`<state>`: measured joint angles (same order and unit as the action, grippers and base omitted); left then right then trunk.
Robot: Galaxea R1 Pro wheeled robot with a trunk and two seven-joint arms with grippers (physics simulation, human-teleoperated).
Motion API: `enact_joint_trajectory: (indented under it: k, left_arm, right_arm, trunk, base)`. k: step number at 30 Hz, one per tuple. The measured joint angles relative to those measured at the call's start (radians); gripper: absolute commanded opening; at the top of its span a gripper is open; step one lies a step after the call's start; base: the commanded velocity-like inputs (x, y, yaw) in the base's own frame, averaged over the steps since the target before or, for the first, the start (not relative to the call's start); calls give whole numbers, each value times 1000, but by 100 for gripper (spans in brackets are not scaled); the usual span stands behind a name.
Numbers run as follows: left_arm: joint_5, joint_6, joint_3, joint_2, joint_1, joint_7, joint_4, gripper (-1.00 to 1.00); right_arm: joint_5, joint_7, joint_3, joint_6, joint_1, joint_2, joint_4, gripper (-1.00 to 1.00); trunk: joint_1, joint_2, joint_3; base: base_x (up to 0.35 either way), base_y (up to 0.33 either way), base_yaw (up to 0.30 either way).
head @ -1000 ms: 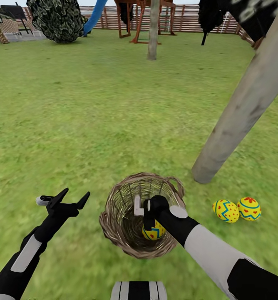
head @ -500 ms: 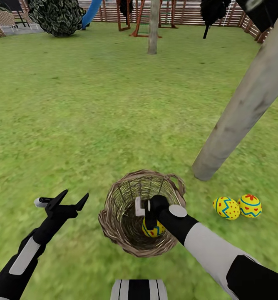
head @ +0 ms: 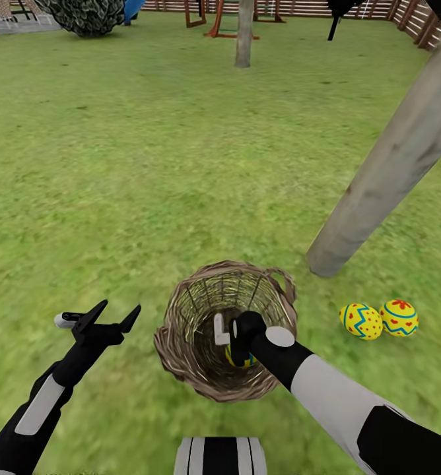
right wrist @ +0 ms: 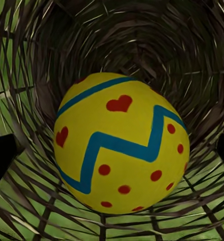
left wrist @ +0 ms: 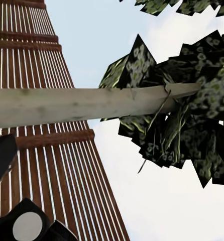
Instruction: Take the three Easter eggs out of the wicker basket on the lawn in the garden, then place them on the lawn next to a single tree (choose any tree) so that all three eggs are next to the same tree and none are left in the basket.
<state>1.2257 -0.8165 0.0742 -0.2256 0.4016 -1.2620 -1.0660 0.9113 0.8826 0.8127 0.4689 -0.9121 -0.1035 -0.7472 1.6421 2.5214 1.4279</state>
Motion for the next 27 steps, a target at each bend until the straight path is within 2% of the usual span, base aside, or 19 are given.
enact_joint_trajectory:
  k: [9,18,21,25,27]
  left_arm:
    - [0,0,0,0,0,0,-1,100]
    - [0,0,0,0,0,-1,1,100]
    - [0,0,0,0,0,-1,1,100]
    - [0,0,0,0,0,-1,-1,100]
    - [0,0,-1,0,0,-1,-1,100]
  right_arm:
    - [3,1,0,3,0,1,0,100]
    - [51,3,0,7,0,13,2,100]
    - [52,2,0,8,0,18,3,100]
    - [51,2,-3,9,0,29,3,100]
    - [51,2,-6,9,0,31,2,100]
  trunk:
    - [4,2,35]
    - [4,2,35]
    - [4,2,35]
    - [6,3,50]
    - [6,3,50]
  base:
    - [0,0,0]
    - [0,0,0]
    - [0,0,0]
    - [0,0,0]
    - [0,0,0]
